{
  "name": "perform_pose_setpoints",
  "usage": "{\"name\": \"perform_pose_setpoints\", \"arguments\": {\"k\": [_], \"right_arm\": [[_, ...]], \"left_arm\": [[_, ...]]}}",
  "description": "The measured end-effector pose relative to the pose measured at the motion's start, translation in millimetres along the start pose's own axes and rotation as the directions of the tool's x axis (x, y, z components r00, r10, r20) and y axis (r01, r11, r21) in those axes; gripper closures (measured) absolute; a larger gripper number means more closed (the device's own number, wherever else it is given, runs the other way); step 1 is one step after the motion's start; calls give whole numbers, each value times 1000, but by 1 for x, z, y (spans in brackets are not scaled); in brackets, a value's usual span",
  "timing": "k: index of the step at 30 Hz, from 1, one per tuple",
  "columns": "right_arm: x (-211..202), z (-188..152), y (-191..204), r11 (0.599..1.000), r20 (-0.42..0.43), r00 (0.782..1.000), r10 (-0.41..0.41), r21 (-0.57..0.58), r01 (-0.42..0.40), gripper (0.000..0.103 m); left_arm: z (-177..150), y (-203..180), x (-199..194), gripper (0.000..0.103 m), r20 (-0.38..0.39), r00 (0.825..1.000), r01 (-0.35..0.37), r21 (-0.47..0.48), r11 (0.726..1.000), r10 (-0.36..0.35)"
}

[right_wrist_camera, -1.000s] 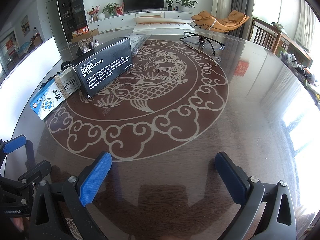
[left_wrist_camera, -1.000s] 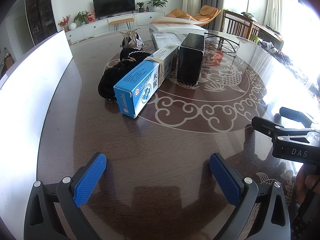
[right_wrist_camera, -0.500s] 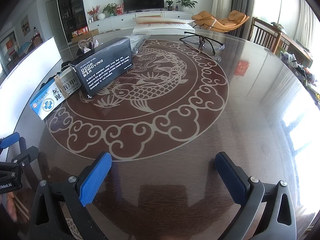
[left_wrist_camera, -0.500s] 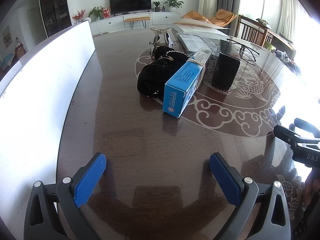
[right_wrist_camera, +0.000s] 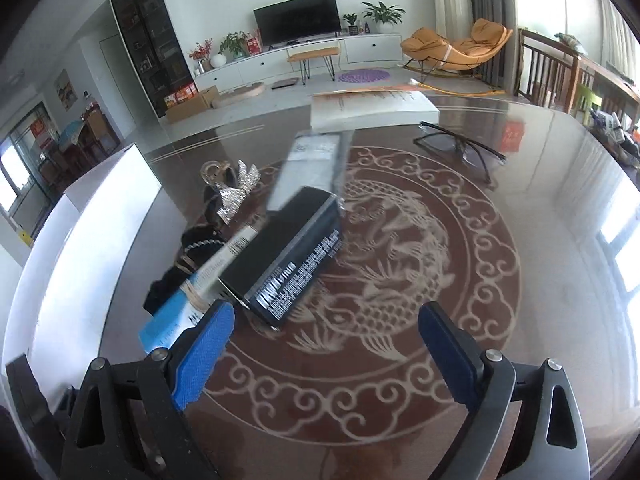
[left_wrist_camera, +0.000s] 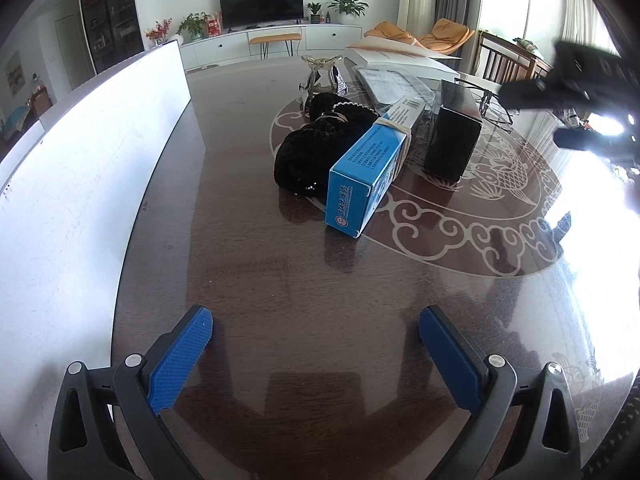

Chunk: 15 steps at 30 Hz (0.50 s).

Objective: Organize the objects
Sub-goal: 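Grasp the black odor-removing bar box with the right tool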

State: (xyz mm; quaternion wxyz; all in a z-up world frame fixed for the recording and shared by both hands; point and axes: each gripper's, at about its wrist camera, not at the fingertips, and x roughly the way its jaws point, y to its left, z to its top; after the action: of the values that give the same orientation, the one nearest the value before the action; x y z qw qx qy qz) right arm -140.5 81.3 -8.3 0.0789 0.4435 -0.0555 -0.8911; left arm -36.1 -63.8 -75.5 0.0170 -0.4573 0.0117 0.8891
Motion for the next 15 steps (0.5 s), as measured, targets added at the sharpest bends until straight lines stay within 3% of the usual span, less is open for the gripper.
{"name": "perform_pose_setpoints", "arguments": {"k": [3, 7, 9, 11, 13, 15], "right_arm": [[28, 32, 34, 1000, -64, 998, 6, -19, -7, 9], [62, 39, 47, 998, -116, 991, -66, -18, 64, 9], [70, 35, 35, 997, -134, 989, -67, 16, 70, 33], [63, 29, 12, 994, -106, 994, 18, 111, -6, 55], [54, 23, -6, 988, -90, 995, 35, 156, -21, 66], [42, 14, -26, 976, -64, 994, 87, 205, -72, 68]], "left_arm": [[0, 0, 0, 0, 0, 1000, 0, 0, 1000, 0], [0, 0, 0, 0, 0, 1000, 0, 0, 1000, 0], [0, 0, 0, 0, 0, 1000, 1, 0, 1000, -1], [0, 0, 0, 0, 0, 1000, 1, -1, 1000, -1], [0, 1, 0, 0, 0, 1000, 1, -1, 1000, -1], [0, 1, -1, 0, 0, 1000, 1, -1, 1000, -1]]}}
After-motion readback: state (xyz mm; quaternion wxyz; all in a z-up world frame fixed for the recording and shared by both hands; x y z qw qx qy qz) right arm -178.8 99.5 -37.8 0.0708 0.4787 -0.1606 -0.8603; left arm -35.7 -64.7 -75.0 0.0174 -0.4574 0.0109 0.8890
